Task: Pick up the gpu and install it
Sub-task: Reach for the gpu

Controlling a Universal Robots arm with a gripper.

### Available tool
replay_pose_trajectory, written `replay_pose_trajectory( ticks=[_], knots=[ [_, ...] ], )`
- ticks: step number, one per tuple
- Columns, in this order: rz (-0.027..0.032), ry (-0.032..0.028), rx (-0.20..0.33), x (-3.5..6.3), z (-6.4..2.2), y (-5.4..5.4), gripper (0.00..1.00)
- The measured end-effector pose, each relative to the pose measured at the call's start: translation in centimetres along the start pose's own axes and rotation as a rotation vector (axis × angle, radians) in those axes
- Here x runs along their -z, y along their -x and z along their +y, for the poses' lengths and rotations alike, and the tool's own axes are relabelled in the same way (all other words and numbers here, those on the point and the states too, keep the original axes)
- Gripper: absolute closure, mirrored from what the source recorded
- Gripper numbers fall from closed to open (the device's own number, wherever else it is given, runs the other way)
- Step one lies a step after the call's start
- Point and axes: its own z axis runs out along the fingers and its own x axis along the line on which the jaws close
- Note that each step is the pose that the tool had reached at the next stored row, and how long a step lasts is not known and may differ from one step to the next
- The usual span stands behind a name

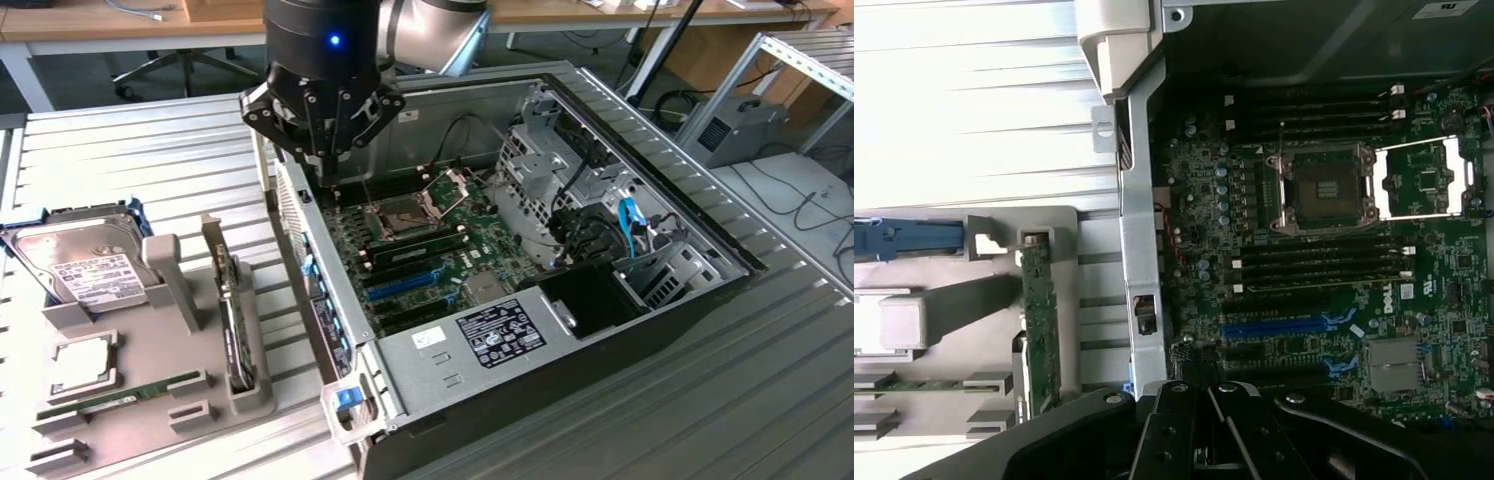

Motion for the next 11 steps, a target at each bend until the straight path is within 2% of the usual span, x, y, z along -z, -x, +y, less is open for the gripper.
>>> replay_pose_trajectory(
  ticks=[11],
  knots=[
    [0.0,-0.0002,0.0,-0.04,-0.08,-0.64,0.89]
  ],
)
